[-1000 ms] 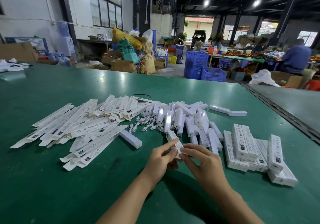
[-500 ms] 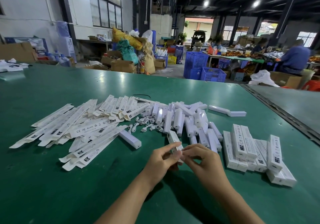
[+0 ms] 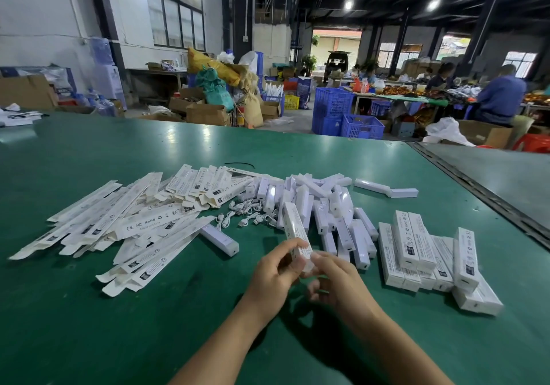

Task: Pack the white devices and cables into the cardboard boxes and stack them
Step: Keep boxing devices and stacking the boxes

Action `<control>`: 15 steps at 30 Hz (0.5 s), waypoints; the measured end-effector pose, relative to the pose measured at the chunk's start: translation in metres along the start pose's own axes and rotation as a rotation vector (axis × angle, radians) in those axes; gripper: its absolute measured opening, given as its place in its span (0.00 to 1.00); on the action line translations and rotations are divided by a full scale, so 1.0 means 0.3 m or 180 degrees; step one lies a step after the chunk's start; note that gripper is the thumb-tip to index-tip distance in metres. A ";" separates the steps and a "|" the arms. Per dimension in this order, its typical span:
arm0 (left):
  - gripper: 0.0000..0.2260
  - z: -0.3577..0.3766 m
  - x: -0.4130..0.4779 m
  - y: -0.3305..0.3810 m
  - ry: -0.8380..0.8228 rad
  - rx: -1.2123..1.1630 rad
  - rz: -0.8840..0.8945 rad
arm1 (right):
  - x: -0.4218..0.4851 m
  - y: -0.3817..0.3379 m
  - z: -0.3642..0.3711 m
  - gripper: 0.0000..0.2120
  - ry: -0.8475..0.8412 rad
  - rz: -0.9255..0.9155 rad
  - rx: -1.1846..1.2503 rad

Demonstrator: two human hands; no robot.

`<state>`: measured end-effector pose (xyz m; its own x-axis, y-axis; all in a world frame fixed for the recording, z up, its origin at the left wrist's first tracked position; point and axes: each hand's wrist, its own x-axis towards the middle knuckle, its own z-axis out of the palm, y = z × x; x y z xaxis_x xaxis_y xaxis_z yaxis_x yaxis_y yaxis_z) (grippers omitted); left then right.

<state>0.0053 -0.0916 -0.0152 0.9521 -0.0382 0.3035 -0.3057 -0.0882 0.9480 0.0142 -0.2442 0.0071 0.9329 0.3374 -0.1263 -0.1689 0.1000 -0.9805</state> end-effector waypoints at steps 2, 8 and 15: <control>0.12 -0.002 -0.005 -0.009 -0.0100 0.0175 0.0055 | -0.005 -0.005 -0.004 0.16 -0.0173 0.0228 0.0039; 0.19 0.005 -0.001 -0.007 -0.0224 0.0232 0.0132 | 0.001 -0.016 -0.029 0.17 -0.0181 0.0256 0.0174; 0.31 0.009 0.001 -0.035 -0.0109 0.0414 -0.0079 | 0.024 -0.062 -0.092 0.10 0.1405 -0.0443 0.0684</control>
<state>0.0088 -0.0934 -0.0253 0.9592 -0.0682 0.2745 -0.2828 -0.2177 0.9341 0.0329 -0.2695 0.0201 0.9889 -0.1157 -0.0937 -0.0519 0.3218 -0.9454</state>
